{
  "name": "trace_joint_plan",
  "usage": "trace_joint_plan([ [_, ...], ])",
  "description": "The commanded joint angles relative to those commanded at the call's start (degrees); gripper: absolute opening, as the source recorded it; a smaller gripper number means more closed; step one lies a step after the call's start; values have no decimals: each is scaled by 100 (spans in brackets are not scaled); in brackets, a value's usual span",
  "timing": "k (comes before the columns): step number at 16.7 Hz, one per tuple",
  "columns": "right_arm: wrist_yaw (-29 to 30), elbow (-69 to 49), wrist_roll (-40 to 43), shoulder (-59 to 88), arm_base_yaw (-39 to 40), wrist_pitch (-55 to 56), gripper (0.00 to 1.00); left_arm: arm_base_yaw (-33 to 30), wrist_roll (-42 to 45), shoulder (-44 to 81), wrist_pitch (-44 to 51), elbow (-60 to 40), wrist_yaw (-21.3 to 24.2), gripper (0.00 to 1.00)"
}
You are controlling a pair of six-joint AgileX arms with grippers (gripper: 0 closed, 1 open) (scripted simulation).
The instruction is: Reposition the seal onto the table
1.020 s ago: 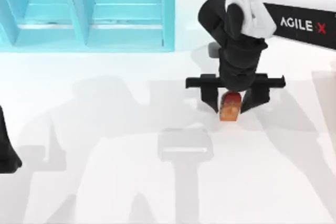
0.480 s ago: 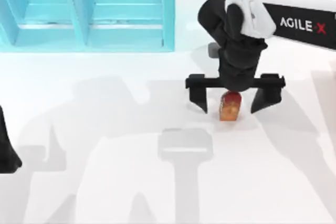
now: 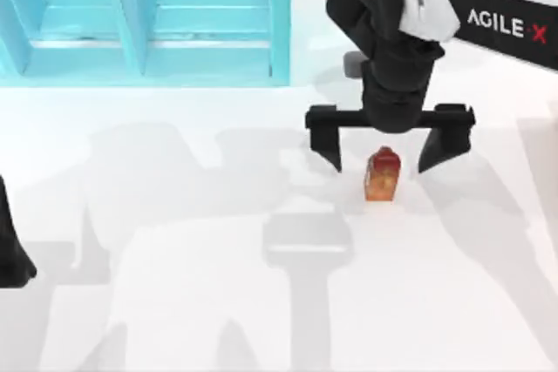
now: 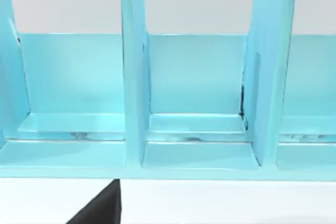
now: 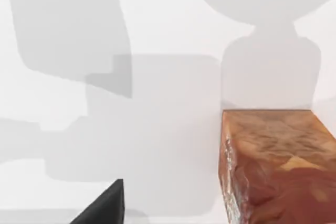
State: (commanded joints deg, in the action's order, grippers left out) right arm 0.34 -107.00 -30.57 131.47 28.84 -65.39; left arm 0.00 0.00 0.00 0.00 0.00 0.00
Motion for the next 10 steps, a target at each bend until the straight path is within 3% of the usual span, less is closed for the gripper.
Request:
trace_joint_plan([
  [10,-3,-2670,15,56,-24,-2624,100,0,0,0,0,0,0,100],
])
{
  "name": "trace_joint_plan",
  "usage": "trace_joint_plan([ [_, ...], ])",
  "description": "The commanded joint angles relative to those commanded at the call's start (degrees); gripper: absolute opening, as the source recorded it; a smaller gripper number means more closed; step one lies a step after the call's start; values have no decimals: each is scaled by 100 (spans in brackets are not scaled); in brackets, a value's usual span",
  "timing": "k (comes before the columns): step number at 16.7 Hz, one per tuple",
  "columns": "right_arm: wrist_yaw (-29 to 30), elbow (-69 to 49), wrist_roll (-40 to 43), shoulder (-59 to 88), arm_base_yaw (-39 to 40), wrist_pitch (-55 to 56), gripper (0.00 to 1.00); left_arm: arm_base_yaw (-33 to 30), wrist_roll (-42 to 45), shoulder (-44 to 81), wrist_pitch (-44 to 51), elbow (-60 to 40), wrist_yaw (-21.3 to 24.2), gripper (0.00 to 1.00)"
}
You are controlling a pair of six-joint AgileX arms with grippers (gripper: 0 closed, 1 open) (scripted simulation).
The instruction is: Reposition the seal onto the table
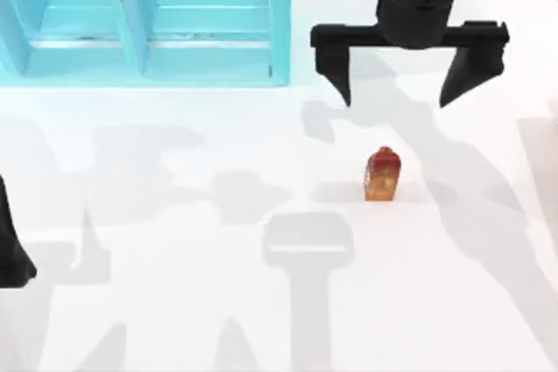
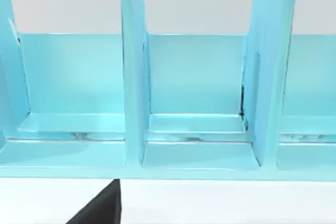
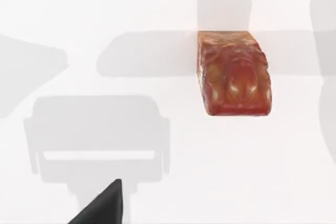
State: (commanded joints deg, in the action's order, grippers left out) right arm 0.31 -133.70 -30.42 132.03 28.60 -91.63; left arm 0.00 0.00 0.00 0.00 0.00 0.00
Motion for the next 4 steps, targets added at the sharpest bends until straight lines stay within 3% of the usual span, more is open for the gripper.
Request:
trace_joint_plan([
  [4,1,-322,4,5,0,-312,100,0,0,0,0,0,0,100],
])
